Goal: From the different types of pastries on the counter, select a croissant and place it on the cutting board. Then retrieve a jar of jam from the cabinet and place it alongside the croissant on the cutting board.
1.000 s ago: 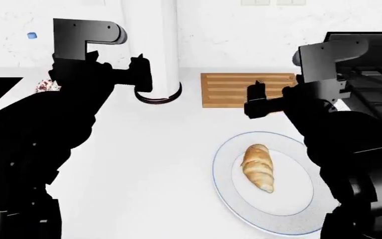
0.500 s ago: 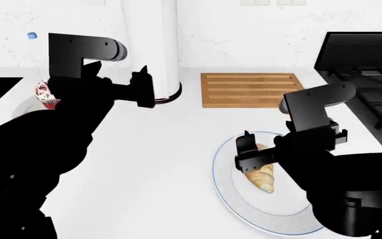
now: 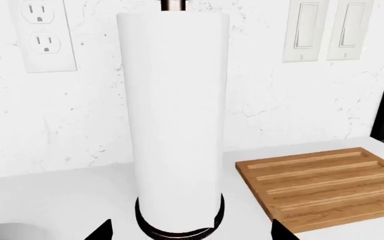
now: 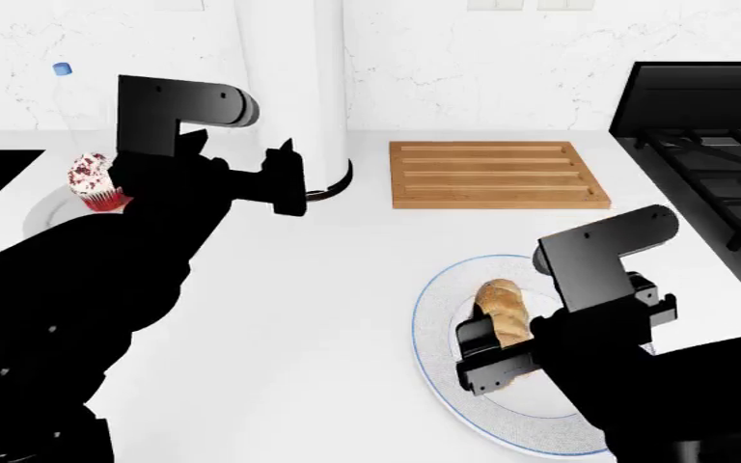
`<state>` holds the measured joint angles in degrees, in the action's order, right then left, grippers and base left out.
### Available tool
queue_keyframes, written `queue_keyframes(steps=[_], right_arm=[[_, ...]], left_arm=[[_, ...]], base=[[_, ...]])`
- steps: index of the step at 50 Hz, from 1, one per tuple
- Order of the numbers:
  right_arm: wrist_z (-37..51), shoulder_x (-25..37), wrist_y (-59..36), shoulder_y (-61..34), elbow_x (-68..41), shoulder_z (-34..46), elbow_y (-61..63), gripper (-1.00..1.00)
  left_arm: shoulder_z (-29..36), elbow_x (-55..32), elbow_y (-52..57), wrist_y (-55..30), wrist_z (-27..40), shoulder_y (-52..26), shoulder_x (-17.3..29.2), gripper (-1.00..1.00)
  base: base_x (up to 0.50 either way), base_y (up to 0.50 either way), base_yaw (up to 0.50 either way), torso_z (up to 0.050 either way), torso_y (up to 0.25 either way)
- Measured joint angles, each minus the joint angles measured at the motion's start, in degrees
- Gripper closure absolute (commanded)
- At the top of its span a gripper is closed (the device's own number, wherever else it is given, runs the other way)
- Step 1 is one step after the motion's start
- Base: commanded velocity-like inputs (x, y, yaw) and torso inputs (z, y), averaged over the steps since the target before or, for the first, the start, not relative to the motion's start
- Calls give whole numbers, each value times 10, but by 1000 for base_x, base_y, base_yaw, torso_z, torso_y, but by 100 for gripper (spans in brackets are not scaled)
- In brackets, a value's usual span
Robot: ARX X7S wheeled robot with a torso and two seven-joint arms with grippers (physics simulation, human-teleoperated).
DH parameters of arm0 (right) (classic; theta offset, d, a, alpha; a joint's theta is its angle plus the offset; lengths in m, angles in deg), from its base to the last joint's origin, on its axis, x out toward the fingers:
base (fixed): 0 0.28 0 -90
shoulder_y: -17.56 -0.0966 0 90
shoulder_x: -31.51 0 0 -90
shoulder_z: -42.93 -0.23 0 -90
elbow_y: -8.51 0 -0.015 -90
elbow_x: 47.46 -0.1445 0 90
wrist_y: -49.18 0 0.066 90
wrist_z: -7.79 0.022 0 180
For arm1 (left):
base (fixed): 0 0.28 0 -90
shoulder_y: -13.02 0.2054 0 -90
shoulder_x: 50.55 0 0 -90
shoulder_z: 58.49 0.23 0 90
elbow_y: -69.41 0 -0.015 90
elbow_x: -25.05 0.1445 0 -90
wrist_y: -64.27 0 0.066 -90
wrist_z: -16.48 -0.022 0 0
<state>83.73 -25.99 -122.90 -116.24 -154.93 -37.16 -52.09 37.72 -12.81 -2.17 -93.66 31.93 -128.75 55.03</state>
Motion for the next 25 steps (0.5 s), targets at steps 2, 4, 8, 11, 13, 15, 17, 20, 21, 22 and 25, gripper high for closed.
queue_keyframes(steps=[2, 4, 8, 11, 13, 15, 17, 20, 21, 22, 25], right_arm=[[-6, 0, 0, 6, 6, -1, 1, -100], [-14, 0, 0, 12, 13, -2, 1, -100], [-33, 0, -1, 23, 33, -4, -1, -100], [-48, -1, -1, 30, 48, -5, -2, -100], [-58, -2, -1, 34, 58, -6, -3, -100], [-69, -2, 0, 38, 68, -6, -4, -100], [-79, -3, 1, 42, 78, -6, -5, -100], [-93, -3, 2, 47, 92, -6, -6, -100], [-96, -3, 3, 49, 95, -6, -6, -100], [-100, -3, 3, 50, 99, -5, -7, -100], [-108, -3, 5, 53, 109, -3, -10, -100]], left_arm=[[2, 0, -2, 1, 0, 0, 0, -100], [3, 0, -3, 2, 0, 0, 0, -100], [6, 1, -6, 4, -1, 0, 1, -100], [9, 1, -8, 6, -1, 1, 1, -100], [11, 2, -10, 8, -2, 1, 1, -100], [12, 2, -11, 9, -2, 1, 1, -100], [14, 3, -12, 10, -2, 1, 1, -100], [17, 3, -13, 11, -1, 2, 1, -100], [18, 3, -14, 12, -1, 2, 1, -100], [18, 3, -14, 12, -1, 2, 1, -100], [20, 2, -14, 12, -1, 2, 1, -100]], base=[[0, 0, 0, 0, 0], [0, 0, 0, 0, 0], [0, 0, 0, 0, 0], [0, 0, 0, 0, 0], [0, 0, 0, 0, 0], [0, 0, 0, 0, 0], [0, 0, 0, 0, 0], [0, 0, 0, 0, 0], [0, 0, 0, 0, 0], [0, 0, 0, 0, 0], [0, 0, 0, 0, 0]])
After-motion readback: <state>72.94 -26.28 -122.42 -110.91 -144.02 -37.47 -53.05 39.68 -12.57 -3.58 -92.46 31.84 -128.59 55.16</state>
